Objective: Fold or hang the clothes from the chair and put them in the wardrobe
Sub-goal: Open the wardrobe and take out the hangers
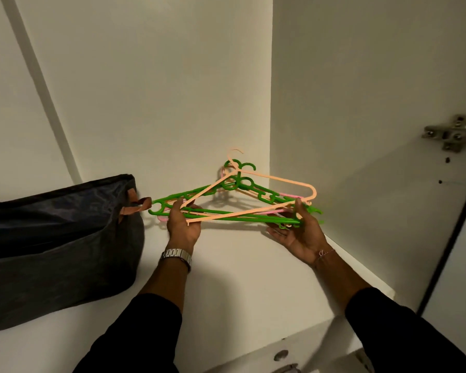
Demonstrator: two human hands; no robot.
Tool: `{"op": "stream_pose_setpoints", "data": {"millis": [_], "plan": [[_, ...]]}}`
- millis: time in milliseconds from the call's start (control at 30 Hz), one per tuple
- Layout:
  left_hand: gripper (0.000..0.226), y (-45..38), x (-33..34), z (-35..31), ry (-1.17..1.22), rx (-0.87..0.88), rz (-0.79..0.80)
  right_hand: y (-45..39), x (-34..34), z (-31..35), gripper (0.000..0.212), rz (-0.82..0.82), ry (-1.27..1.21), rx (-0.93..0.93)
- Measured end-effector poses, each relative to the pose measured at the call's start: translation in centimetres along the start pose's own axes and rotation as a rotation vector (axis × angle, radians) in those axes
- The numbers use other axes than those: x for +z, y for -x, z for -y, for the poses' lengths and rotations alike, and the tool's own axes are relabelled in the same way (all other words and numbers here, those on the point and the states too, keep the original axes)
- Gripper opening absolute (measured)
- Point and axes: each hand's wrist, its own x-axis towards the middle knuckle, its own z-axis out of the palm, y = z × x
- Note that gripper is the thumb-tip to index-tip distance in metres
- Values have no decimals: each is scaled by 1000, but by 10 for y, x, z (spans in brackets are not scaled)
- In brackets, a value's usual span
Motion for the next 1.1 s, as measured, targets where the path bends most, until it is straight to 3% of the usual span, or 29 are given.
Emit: {"op": "stream_pose_setpoints", "data": {"millis": [67, 133, 200, 500, 667, 733, 800, 867, 967, 1033, 1100], "plan": [[10, 5, 3, -9, 7, 27, -8, 14, -11, 11, 101, 128, -142, -13], [16, 11, 5, -15, -9, 54, -5, 28, -22, 25, 117, 104, -253, -18], [19, 17, 7, -18, -46, 50, 9, 40, -29, 36, 126, 77, -197, 33], [18, 57, 15, -18, -263, -72, 137, 78, -12, 73, 135, 340, 160, 396], [23, 68, 18, -19, -301, -40, 82, 107, -7, 69, 116, 508, 206, 505], [27, 76, 21, -14, -231, 7, -4, 121, 3, 59, 84, 481, 321, 477], [28, 88, 27, 0, -147, 57, -19, 130, 18, 41, 36, 447, 557, 477], [25, 97, 30, 18, -213, 116, -26, 136, 28, 22, 13, 416, 711, 504], [42, 103, 21, 39, -542, 128, -5, 138, 28, 5, 24, 362, 747, 451], [38, 111, 12, 49, -686, -20, 109, 138, 29, 1, 47, 285, 862, 386], [26, 121, 7, 60, -646, -160, 180, 141, 35, 0, 55, 197, 988, 336]]}}
